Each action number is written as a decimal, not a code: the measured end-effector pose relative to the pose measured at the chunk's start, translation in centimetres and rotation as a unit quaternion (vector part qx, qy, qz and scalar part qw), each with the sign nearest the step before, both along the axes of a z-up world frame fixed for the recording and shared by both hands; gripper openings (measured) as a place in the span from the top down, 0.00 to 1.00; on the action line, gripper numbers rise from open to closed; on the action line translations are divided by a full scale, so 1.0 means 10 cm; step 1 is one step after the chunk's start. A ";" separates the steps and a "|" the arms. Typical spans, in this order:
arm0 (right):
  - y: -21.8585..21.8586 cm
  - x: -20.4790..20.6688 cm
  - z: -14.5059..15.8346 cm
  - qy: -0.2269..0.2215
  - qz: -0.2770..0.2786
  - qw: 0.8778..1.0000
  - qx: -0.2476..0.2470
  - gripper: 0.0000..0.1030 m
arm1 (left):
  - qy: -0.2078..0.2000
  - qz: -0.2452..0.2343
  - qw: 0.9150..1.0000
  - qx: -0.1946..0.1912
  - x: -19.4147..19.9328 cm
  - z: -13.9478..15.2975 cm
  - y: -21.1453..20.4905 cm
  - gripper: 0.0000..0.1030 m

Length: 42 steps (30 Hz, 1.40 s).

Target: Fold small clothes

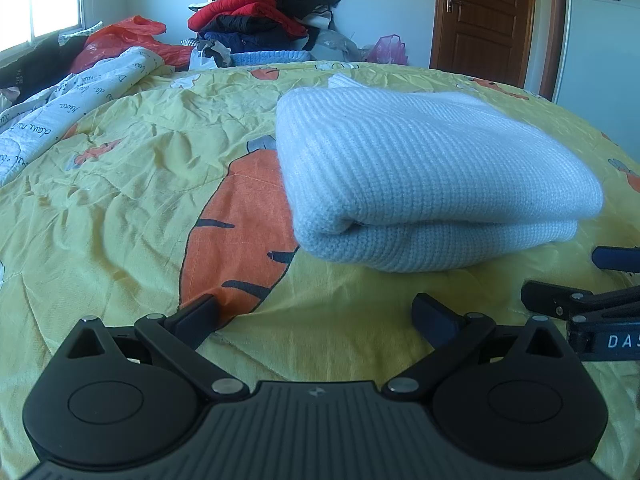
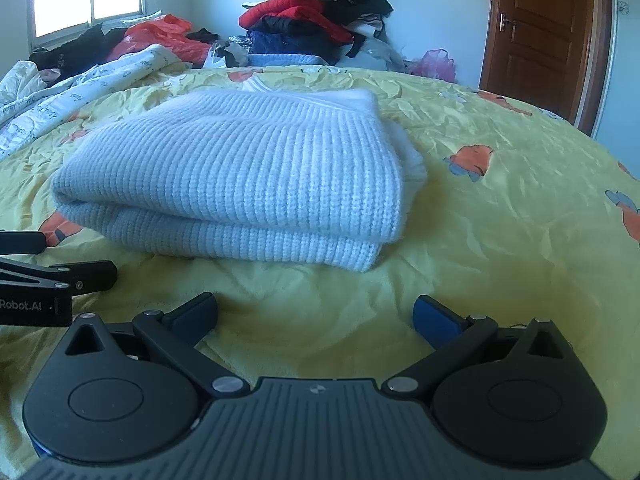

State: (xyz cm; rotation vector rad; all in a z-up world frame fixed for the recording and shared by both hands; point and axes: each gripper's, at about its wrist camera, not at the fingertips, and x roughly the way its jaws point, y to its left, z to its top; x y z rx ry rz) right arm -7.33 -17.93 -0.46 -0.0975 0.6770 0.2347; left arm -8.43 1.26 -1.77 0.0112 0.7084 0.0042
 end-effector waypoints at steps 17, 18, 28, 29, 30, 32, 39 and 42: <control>-0.01 0.06 0.00 0.002 -0.005 1.000 0.001 0.01 | -0.001 0.000 1.000 0.000 0.00 0.00 0.00 0.00; 0.00 0.05 0.00 0.002 -0.005 1.000 0.001 0.01 | -0.001 0.000 1.000 0.000 0.00 0.00 0.00 0.00; -0.01 0.06 0.00 0.002 -0.006 1.000 0.001 0.01 | -0.001 0.000 1.000 -0.001 -0.01 0.00 0.00 0.00; 0.00 0.05 0.00 0.002 -0.005 1.000 0.001 0.01 | -0.001 0.000 1.000 -0.001 -0.01 0.00 0.00 0.00; 0.00 0.05 0.00 0.002 -0.005 1.000 0.001 0.01 | -0.001 0.000 1.000 -0.001 -0.01 0.00 0.00 0.00; 0.00 0.05 0.00 0.002 -0.005 1.000 0.001 0.01 | -0.001 0.000 1.000 -0.001 0.00 0.00 0.00 0.00; 0.00 0.05 0.00 0.002 -0.005 1.000 0.001 0.01 | -0.001 0.000 1.000 -0.001 -0.01 0.00 0.01 0.00; 0.00 0.05 0.00 0.002 -0.005 1.000 0.001 0.01 | -0.002 0.000 1.000 -0.001 -0.01 0.00 0.01 0.00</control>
